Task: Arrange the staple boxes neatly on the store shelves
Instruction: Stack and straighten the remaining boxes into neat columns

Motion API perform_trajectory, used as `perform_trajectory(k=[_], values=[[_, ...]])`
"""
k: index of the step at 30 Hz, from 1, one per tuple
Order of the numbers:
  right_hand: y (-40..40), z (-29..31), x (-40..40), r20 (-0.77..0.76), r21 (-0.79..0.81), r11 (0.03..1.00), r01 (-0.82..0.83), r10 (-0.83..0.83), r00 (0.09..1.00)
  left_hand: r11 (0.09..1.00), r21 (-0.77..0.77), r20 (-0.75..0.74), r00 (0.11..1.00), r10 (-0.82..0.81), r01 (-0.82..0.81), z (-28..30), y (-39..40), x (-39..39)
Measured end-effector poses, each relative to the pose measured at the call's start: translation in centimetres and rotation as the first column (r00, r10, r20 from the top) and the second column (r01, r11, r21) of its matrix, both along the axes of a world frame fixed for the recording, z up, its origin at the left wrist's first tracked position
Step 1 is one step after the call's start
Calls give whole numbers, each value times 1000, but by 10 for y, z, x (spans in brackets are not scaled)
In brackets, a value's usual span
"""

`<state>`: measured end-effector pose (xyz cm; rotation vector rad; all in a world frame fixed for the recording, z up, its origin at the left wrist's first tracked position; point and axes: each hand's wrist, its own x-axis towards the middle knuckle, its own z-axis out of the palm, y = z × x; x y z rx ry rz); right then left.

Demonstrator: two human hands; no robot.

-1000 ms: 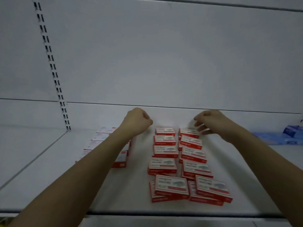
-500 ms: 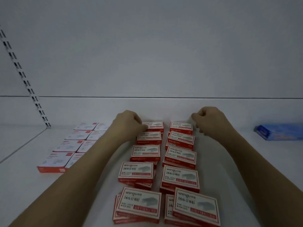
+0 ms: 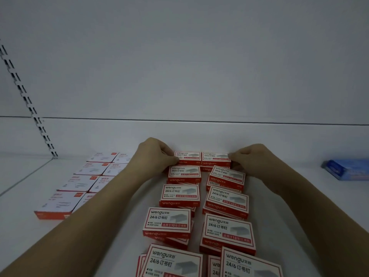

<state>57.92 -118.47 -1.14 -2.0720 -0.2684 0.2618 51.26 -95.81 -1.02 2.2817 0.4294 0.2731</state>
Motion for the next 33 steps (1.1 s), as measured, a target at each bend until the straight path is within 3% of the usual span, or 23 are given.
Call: perform_trajectory(k=[8,23,31,33], values=[[-5,15,-9,-224,239,971,13,42,974,984,-175,-32,999,-40,33,1,2,-3],[-3,12,-9,-224,160,987,-10,46,973,964,-262,-15,999,-36,31,2,3,-3],[-2,12,-8,-215,139,989,-39,69,974,971,-239,-27,999,-40,33,1,4,-3],[-2,13,-8,-189,82,996,-38,53,981,987,-153,-30,998,-47,42,1,6,-3]])
